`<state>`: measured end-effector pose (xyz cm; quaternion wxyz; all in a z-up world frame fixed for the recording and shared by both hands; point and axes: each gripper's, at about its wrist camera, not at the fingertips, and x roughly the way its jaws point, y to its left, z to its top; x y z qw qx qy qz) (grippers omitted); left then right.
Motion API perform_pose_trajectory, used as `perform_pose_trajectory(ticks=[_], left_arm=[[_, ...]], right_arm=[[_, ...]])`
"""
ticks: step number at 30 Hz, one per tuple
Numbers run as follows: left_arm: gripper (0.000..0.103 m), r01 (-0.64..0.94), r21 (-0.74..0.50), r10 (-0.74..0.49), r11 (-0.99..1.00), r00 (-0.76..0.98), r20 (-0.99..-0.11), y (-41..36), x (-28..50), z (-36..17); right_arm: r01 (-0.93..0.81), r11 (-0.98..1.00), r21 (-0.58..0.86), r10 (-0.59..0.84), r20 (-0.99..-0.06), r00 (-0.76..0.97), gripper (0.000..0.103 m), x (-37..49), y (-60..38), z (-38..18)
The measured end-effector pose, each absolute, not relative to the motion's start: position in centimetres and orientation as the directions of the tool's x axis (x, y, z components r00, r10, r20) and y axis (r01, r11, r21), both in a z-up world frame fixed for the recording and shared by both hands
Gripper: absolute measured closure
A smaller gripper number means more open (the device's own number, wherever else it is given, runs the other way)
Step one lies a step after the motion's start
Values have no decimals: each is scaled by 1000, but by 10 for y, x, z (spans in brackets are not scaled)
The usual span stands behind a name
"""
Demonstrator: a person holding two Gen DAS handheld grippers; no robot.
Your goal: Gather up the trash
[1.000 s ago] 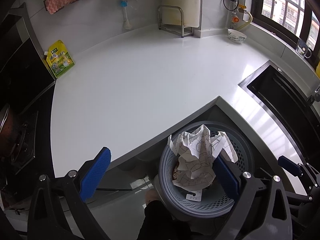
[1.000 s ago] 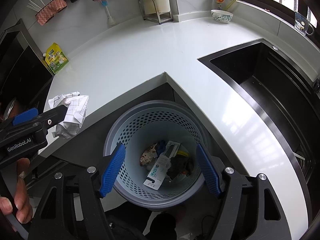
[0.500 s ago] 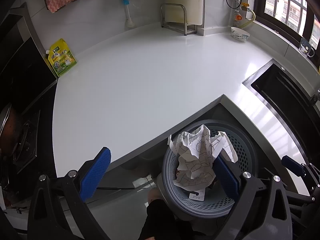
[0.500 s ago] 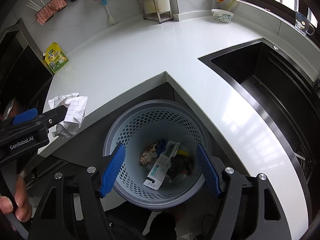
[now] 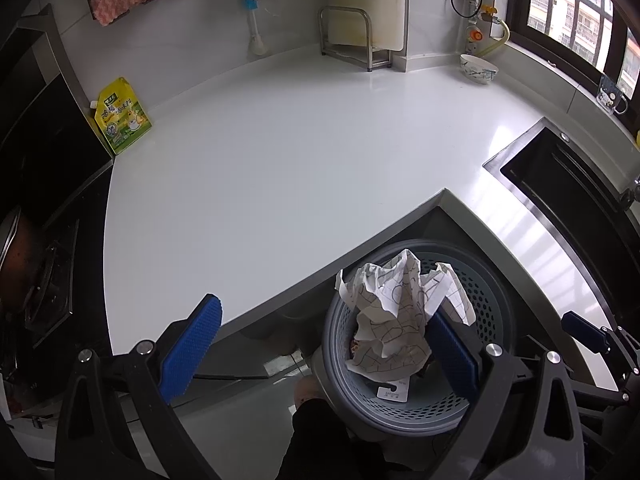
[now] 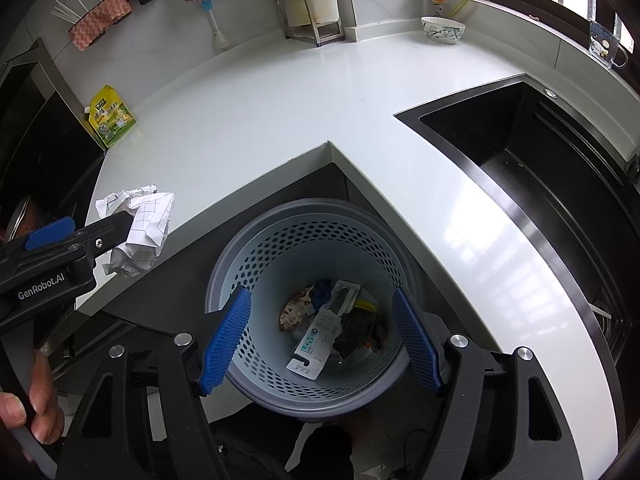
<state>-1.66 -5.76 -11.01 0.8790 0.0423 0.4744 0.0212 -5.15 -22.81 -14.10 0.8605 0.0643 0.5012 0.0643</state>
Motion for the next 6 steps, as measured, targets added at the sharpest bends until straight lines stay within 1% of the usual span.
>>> perform_pose_trajectory(ticks=[6], left_arm=[[6,4,93,76,996,545,-835,-56,-16,-111]], right_arm=[[-43,983,177,175,-854,490,33,-52,-229,-141]])
